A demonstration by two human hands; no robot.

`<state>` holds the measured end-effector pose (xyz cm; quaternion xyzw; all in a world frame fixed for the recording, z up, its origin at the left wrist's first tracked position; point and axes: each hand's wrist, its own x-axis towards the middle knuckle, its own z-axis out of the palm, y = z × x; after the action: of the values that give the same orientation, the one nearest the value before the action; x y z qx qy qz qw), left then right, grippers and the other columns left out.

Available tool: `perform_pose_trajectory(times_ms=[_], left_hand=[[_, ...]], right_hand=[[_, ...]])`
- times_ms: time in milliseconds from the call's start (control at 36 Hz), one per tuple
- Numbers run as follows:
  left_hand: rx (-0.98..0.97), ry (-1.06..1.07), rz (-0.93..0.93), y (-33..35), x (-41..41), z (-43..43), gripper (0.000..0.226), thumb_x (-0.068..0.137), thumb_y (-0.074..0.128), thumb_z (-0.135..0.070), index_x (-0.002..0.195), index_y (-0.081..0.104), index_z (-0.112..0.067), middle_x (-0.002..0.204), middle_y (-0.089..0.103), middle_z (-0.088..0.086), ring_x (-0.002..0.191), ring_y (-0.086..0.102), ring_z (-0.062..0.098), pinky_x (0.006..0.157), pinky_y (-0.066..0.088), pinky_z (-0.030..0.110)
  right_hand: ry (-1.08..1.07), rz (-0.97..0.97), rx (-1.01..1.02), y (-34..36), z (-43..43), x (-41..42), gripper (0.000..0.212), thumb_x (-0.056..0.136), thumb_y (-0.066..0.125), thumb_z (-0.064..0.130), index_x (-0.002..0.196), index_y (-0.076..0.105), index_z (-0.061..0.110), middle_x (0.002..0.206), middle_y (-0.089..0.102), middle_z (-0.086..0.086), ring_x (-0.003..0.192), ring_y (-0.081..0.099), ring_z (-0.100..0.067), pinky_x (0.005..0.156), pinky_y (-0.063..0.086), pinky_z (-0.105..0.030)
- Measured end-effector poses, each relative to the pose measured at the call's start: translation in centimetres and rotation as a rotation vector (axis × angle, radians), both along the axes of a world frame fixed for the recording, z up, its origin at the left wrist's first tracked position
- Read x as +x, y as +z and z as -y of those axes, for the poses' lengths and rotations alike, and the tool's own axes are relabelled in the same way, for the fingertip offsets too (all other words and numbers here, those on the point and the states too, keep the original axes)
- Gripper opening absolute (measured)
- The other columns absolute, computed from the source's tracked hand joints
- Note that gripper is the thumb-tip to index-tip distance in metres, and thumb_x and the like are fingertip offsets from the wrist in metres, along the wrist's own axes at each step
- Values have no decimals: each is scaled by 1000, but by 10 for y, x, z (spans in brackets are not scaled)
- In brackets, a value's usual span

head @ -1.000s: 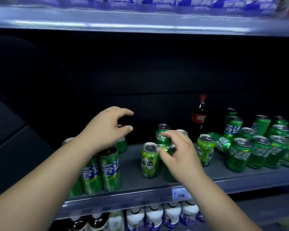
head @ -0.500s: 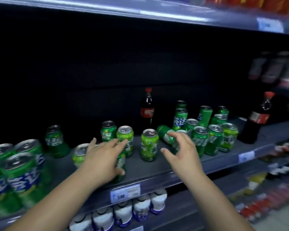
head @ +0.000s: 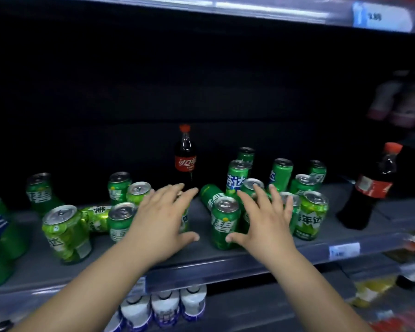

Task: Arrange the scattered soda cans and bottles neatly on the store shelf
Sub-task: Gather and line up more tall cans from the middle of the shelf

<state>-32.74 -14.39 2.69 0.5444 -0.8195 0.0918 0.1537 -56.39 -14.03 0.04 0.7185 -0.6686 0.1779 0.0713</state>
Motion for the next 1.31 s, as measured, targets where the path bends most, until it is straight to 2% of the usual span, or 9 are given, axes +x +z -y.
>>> perform_pose_trajectory(times_ms=[56, 194, 333, 472, 583, 806, 917, 1083, 1306], left_hand=[[18, -31, -21, -3, -25, 3, 102, 69, 68, -68, 152, 21, -35, 158, 29, 1, 143, 30, 24, 118, 21, 45], [64, -72, -7, -12, -75, 12, 104, 76, 64, -67, 154, 3, -36, 160, 20, -2, 147, 21, 19, 121, 15, 43], [86, -89, -3, -19, -99, 21, 102, 78, 64, -64, 154, 3, -36, 160, 21, -3, 146, 22, 19, 120, 18, 38], [120, -103, -159, -13, -104, 29, 93, 72, 41, -81, 152, 21, -36, 155, 32, -7, 140, 34, 17, 113, 33, 39], [75, -91, -212, 4, -107, 41, 88, 74, 30, -79, 149, 31, -33, 150, 39, -8, 134, 41, 17, 109, 37, 36], [149, -28, -269, 27, -119, 99, 69, 86, 61, -47, 147, 30, -34, 142, 46, 0, 126, 50, 25, 99, 47, 41], [260, -18, -233, 30, -122, 128, 74, 89, 64, -32, 151, 24, -38, 152, 39, 5, 135, 43, 25, 108, 41, 34], [313, -72, -267, 27, -125, 141, 63, 88, 69, -14, 144, 45, -26, 147, 50, -3, 133, 47, 16, 102, 34, 16], [314, -62, -403, 26, -128, 153, 55, 77, 81, -19, 128, 60, -22, 129, 61, -5, 118, 56, 14, 93, 39, 20]], right_hand=[[-2, -7, 0, -4, 0, -14, 107, 66, 70, 77, 153, 19, 41, 166, 10, 0, 152, -6, -33, 116, -16, -60], [9, 4, -84, -21, 4, -49, 86, 66, 84, 54, 140, 42, 40, 145, 49, -1, 143, 32, -35, 116, 12, -69], [72, 14, -121, -25, 7, -61, 86, 64, 86, 48, 138, 43, 41, 137, 53, 5, 136, 39, -31, 115, 15, -70], [176, 79, -60, -11, 10, -73, 83, 69, 50, 84, 143, 38, 48, 149, 43, 10, 144, 27, -27, 119, -4, -63], [150, 297, -155, 16, 37, -97, 81, 74, 39, 88, 139, 48, 42, 143, 50, 11, 139, 35, -20, 120, 9, -58], [-18, 212, 98, 54, 128, -141, 80, 85, 70, 50, 152, 33, 28, 144, 48, -13, 130, 48, -37, 106, 43, -45], [-5, 233, 224, 48, 143, -136, 71, 84, 74, 46, 145, 43, 25, 142, 49, -14, 124, 54, -34, 101, 48, -40], [15, 292, 135, 44, 145, -137, 54, 78, 81, 39, 122, 54, 24, 124, 57, -7, 108, 58, -28, 86, 49, -36], [57, 319, 108, 42, 140, -138, 51, 80, 81, 28, 125, 56, 25, 127, 55, -4, 113, 57, -27, 92, 50, -39]])
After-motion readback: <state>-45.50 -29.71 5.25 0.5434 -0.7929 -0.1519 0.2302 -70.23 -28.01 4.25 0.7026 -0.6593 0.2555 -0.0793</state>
